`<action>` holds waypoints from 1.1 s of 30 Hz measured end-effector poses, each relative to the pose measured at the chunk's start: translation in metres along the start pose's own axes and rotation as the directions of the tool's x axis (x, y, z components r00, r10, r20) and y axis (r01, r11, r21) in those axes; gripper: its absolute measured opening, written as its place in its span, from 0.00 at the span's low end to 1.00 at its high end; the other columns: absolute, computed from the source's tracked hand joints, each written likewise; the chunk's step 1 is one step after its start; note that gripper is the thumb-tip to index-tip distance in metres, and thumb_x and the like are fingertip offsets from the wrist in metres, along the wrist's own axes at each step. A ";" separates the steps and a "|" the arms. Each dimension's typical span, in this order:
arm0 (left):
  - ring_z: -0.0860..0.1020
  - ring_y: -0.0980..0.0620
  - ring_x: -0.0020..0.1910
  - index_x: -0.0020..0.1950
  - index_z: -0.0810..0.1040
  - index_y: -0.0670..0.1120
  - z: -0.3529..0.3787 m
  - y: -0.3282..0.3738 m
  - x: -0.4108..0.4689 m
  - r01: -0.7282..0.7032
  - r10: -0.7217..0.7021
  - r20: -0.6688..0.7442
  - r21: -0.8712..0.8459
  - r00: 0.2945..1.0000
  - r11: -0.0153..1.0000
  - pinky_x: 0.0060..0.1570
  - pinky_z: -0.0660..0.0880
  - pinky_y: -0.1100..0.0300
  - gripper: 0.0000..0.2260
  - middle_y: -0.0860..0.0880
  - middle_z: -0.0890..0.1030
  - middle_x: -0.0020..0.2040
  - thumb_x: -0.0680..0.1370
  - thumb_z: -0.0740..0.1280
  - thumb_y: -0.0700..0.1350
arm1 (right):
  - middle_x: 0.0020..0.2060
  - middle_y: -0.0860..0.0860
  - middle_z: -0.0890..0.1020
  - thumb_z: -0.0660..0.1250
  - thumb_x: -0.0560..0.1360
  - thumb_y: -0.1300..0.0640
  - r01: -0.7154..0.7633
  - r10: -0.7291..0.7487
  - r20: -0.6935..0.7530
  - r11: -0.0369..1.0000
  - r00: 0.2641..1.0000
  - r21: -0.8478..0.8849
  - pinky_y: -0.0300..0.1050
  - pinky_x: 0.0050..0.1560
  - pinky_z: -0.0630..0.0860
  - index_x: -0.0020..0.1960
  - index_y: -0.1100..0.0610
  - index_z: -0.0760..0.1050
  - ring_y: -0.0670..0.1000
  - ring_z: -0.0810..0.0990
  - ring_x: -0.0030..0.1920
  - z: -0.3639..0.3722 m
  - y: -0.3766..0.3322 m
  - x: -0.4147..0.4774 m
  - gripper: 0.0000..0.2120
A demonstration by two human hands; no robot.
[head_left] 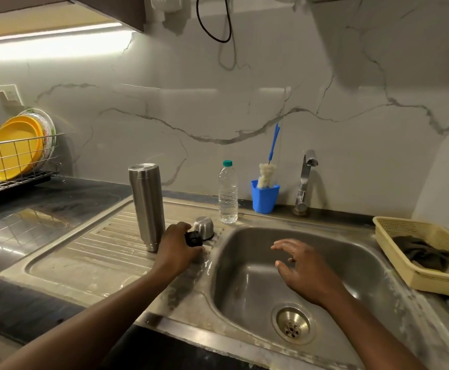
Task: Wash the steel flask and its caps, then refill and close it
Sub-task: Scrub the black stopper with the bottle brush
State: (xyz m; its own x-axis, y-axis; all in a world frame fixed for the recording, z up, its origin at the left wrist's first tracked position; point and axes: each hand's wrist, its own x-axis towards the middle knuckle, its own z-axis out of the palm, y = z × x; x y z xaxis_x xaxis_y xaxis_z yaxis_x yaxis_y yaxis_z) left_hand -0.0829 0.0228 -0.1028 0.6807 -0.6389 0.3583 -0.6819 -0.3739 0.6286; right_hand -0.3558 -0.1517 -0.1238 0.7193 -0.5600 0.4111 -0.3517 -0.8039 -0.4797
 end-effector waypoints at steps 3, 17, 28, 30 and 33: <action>0.82 0.48 0.56 0.64 0.82 0.43 0.003 0.006 0.002 0.001 -0.002 -0.021 -0.078 1.000 0.997 0.58 0.78 0.56 0.26 0.47 0.84 0.57 0.68 0.84 0.45 | 0.66 0.41 0.78 0.71 0.77 0.52 -0.009 0.009 -0.010 1.000 1.000 0.013 0.42 0.63 0.78 0.67 0.45 0.79 0.40 0.77 0.62 -0.001 -0.002 0.000 0.18; 0.79 0.74 0.49 0.58 0.81 0.58 0.077 0.089 -0.016 -0.075 0.150 0.110 -0.506 0.983 0.859 0.47 0.76 0.76 0.23 0.63 0.83 0.48 0.67 0.85 0.48 | 0.61 0.40 0.80 0.71 0.79 0.54 -0.160 0.173 -0.180 0.983 0.968 0.084 0.38 0.55 0.81 0.70 0.46 0.78 0.38 0.79 0.56 -0.009 0.004 0.000 0.20; 0.83 0.64 0.52 0.64 0.82 0.53 0.102 0.077 -0.004 -0.026 0.111 0.100 -0.616 0.989 0.788 0.52 0.77 0.70 0.28 0.58 0.85 0.53 0.66 0.85 0.44 | 0.41 0.43 0.80 0.71 0.78 0.57 -0.065 0.080 -0.352 0.996 0.932 0.053 0.29 0.42 0.73 0.63 0.51 0.81 0.43 0.79 0.42 -0.030 -0.047 0.053 0.14; 0.84 0.60 0.53 0.64 0.82 0.52 0.103 0.076 -0.004 0.004 0.084 0.109 -0.635 0.991 0.773 0.53 0.79 0.65 0.29 0.56 0.86 0.53 0.65 0.85 0.43 | 0.39 0.46 0.81 0.71 0.78 0.57 -0.077 0.106 -0.375 0.993 0.921 0.093 0.30 0.40 0.73 0.62 0.54 0.80 0.43 0.80 0.38 -0.039 -0.065 0.091 0.13; 0.83 0.62 0.51 0.64 0.81 0.52 0.099 0.077 -0.004 0.053 0.038 0.120 -0.673 0.992 0.738 0.50 0.78 0.68 0.28 0.56 0.85 0.53 0.66 0.84 0.41 | 0.50 0.48 0.80 0.73 0.78 0.52 -0.227 0.313 -0.330 0.935 0.890 0.274 0.40 0.44 0.81 0.65 0.54 0.71 0.46 0.81 0.44 -0.057 -0.088 0.150 0.19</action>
State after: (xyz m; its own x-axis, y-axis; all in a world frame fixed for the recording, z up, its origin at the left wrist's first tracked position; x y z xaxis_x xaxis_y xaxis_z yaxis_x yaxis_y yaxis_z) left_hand -0.1644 -0.0695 -0.1241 0.6173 -0.7287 0.2967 -0.2871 0.1425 0.9473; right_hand -0.2509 -0.1767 0.0240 0.3326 -0.8167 0.4716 -0.3283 -0.5691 -0.7539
